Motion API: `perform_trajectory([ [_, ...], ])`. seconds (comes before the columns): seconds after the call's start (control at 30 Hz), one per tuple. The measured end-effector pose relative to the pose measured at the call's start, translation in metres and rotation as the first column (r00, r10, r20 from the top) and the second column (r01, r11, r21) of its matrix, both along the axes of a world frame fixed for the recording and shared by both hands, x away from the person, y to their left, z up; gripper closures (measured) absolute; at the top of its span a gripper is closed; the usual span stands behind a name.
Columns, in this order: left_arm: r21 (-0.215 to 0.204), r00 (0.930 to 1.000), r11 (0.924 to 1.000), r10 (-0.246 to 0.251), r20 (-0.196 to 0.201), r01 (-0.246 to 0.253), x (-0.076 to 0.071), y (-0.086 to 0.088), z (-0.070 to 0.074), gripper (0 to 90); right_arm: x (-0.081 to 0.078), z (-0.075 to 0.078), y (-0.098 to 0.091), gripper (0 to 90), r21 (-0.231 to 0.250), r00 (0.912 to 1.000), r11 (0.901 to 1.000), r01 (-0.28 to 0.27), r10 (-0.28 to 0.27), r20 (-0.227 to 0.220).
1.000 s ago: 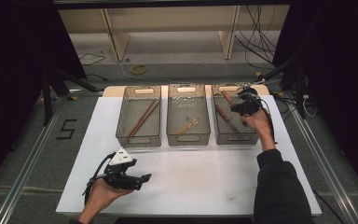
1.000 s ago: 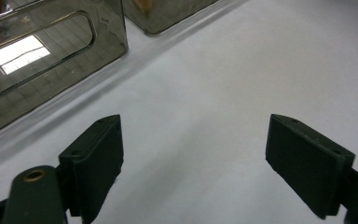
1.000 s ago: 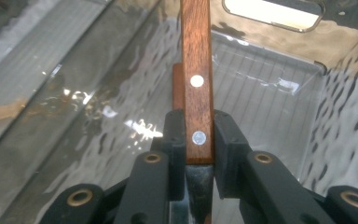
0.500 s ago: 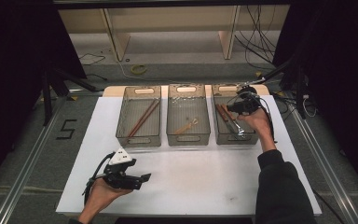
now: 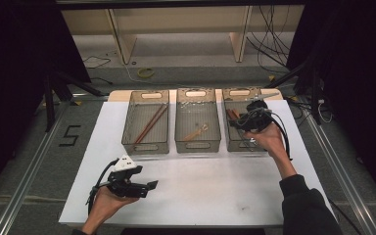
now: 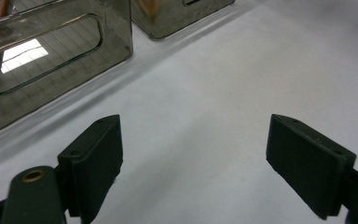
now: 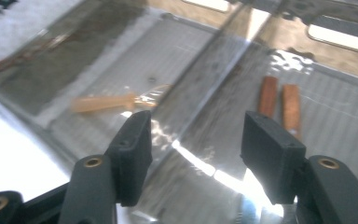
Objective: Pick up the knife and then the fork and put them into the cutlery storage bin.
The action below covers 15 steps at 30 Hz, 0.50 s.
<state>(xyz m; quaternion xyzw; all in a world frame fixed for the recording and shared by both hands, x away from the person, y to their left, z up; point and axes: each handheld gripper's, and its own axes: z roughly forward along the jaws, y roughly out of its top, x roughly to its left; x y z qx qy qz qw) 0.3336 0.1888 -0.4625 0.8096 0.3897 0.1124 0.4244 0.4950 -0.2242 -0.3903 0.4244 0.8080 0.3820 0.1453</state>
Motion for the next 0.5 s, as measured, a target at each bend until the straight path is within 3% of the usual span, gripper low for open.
perform_trajectory([
  [0.5,-0.024,0.9999,0.9997,0.010,0.008,-0.009,0.001,0.000,0.000,17.8,-0.064,-0.008,0.016,32.9,0.078,0.9961,0.9945,-0.070,0.065,0.059],
])
